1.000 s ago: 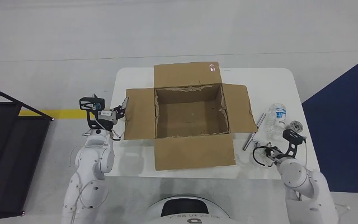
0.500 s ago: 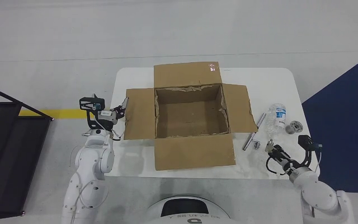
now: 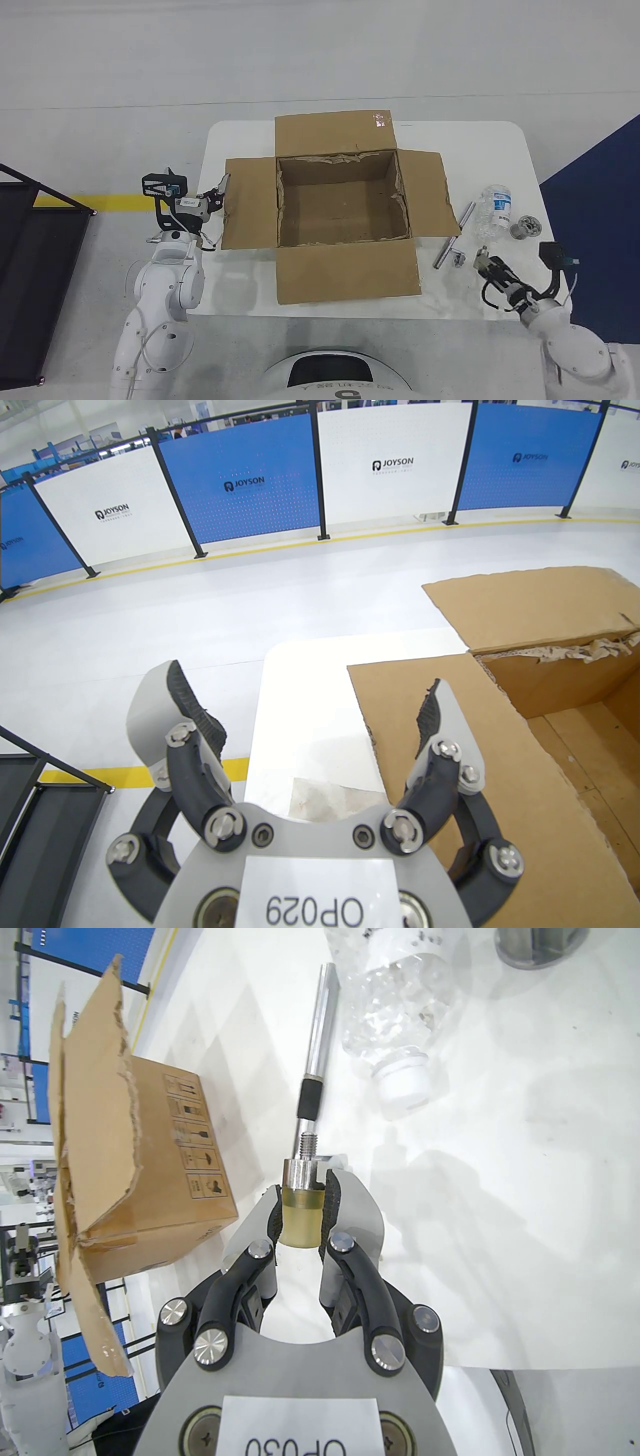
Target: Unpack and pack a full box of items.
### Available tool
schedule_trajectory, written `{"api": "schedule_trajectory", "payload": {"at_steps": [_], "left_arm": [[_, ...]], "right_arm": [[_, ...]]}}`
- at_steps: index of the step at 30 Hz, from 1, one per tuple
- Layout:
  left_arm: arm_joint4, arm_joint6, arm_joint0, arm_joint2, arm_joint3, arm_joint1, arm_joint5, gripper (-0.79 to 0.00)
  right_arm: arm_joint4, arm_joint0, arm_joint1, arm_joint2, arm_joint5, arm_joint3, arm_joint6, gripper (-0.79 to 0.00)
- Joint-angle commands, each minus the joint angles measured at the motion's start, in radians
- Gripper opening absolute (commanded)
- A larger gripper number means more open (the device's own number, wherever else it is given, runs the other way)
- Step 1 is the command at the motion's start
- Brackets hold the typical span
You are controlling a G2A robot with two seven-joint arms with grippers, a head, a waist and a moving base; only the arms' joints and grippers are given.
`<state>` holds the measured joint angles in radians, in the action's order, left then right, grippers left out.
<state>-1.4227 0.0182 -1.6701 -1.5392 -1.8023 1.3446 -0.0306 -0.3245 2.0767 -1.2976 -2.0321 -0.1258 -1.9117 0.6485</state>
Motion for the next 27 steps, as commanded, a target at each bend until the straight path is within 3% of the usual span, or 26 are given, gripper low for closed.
{"api": "schedule_trajectory", "payload": {"at_steps": [1,5,8,12,15,21,27], "left_arm": [[0.000,0.000,0.000,0.000,0.000,0.000,0.000,0.000],[0.000,0.000,0.000,0.000,0.000,0.000,0.000,0.000],[0.000,0.000,0.000,0.000,0.000,0.000,0.000,0.000],[0.000,0.000,0.000,0.000,0.000,0.000,0.000,0.000],[0.000,0.000,0.000,0.000,0.000,0.000,0.000,0.000],[0.000,0.000,0.000,0.000,0.000,0.000,0.000,0.000],[0.000,0.000,0.000,0.000,0.000,0.000,0.000,0.000]], "right_arm": [[0.060,0.035,0.000,-0.037,-0.076,-0.065,-0.002,-0.785],[0.106,0.115,0.001,-0.071,-0.176,-0.259,0.043,-0.785],[0.063,0.138,0.005,-0.050,-0.162,-0.412,0.111,-0.785],[-0.057,-0.002,0.024,0.073,-0.140,-0.438,0.231,-0.785],[-0.186,-0.178,0.036,0.233,-0.017,-0.438,0.327,-0.785],[-0.563,-0.472,0.035,0.611,0.333,-0.419,0.469,-0.785],[-0.869,-0.721,0.003,0.922,0.577,-0.155,0.476,-0.785]]}}
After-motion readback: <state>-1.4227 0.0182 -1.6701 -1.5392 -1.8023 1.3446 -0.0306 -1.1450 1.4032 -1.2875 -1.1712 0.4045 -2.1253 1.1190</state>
